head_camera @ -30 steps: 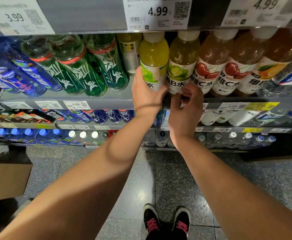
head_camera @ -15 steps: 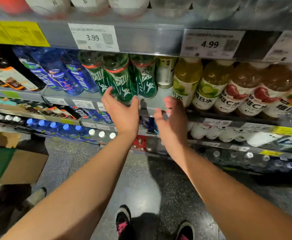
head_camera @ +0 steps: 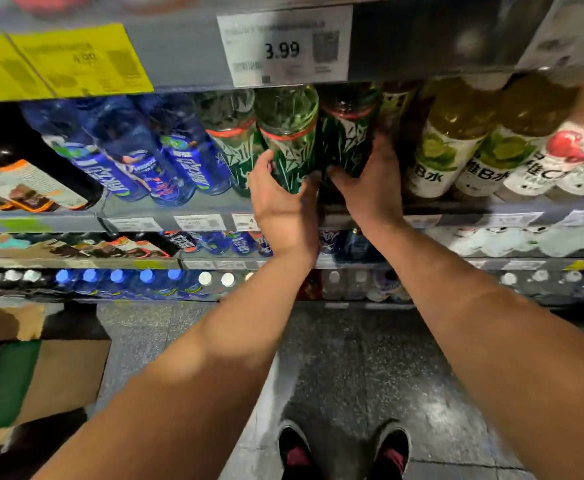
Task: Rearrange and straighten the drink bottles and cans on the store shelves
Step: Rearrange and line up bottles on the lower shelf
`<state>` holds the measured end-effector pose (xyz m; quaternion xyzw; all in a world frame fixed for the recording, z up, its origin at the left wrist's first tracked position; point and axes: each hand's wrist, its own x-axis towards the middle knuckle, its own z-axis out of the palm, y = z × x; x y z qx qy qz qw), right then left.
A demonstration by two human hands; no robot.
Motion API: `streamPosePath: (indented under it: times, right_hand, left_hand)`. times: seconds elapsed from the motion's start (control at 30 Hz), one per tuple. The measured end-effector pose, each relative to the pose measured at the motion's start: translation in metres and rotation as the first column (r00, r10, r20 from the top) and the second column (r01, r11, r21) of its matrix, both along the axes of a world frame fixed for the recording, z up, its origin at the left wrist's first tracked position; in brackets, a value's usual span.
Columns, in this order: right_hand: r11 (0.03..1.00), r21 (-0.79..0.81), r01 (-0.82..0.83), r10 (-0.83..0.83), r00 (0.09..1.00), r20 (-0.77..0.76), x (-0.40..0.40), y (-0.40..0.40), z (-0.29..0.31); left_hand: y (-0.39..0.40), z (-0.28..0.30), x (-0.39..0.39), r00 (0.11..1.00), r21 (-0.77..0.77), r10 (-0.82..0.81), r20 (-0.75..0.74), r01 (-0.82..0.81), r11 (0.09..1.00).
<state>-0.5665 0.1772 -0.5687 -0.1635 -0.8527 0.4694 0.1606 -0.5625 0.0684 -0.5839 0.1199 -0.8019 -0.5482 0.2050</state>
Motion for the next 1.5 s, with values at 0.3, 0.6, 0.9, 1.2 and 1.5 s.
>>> streamPosePath:
  times: [0.3, 0.6, 0.9, 1.2, 1.5]
  right_hand:
    - [0.994, -0.110, 0.013, -0.011, 1.000, 0.022, -0.002, -0.007, 0.006]
    - [0.996, -0.088, 0.021, -0.023, 1.000, -0.022, 0.022, -0.010, 0.008]
    - [0.983, -0.173, 0.060, -0.056, 0.998, 0.026, 0.026, -0.012, 0.001]
    - [0.985, -0.141, 0.100, -0.095, 0.995, 0.038, 0.032, -0.018, -0.007]
    - [0.993, -0.080, 0.088, -0.087, 0.996, 0.019, 0.028, -0.014, -0.016]
  left_hand:
    - [-0.014, 0.002, -0.004, 0.994, 0.003, -0.103, 0.040, 0.103, 0.995]
    - [-0.015, 0.009, 0.001, 0.991, 0.025, -0.104, 0.079, 0.102, 0.994]
    - [-0.040, 0.007, 0.024, 0.999, 0.079, -0.016, -0.045, 0.019, 0.997]
    - [-0.065, 0.016, -0.019, 0.993, -0.112, -0.048, 0.110, 0.061, 0.992]
    - [-0.079, 0.011, -0.011, 0.997, -0.210, -0.001, 0.080, 0.017, 0.978]
